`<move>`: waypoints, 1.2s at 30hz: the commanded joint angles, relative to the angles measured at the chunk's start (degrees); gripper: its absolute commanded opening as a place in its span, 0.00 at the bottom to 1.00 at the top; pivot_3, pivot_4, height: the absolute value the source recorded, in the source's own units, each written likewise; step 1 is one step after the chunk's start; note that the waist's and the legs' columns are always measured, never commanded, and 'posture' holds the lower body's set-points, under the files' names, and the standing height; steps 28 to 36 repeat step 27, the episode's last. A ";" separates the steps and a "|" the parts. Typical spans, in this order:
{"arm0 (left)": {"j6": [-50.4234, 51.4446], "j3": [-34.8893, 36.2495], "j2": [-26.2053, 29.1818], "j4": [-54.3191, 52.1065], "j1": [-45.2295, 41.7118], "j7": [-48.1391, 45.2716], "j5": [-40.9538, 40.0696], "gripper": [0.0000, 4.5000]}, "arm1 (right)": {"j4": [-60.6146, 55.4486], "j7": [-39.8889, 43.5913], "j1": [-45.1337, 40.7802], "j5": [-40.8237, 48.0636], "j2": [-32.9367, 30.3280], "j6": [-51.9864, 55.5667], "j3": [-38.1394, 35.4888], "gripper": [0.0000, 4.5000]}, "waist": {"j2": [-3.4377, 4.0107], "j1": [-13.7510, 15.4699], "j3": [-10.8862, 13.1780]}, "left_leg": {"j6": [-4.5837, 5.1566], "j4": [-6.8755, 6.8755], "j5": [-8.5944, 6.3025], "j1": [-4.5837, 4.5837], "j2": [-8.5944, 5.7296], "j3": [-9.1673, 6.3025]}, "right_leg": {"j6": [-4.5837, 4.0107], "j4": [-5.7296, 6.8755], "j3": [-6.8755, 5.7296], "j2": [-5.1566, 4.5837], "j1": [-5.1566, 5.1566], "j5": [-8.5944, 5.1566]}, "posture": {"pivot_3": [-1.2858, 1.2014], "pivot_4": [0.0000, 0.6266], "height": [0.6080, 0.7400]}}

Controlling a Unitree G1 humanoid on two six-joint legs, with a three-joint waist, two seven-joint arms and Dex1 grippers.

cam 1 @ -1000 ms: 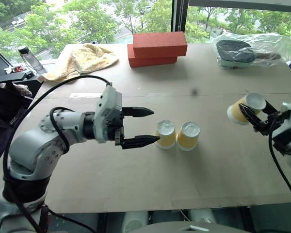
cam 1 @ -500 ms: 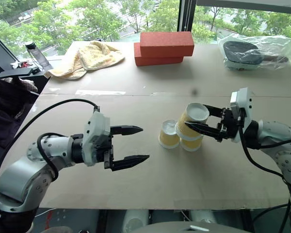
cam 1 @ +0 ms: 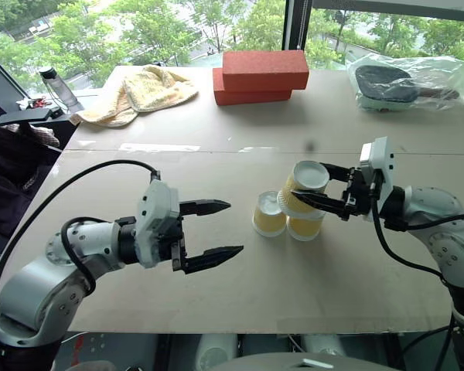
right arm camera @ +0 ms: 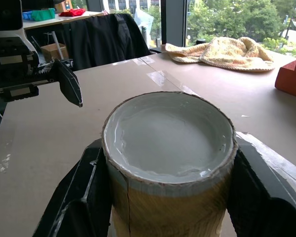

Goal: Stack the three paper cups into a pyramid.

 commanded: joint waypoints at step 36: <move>-17.54 -8.83 -16.82 7.99 15.45 15.44 23.18 1.00 | 24.82 22.23 25.81 -12.34 -3.17 -32.02 -14.13 0.98 | -0.18 -0.36 -0.11 | 0.15 0.02 -0.08 0.45 -0.08 0.16 | -0.03 -0.03 0.16 0.07 0.35 0.01 | 0.52 0.24 0.93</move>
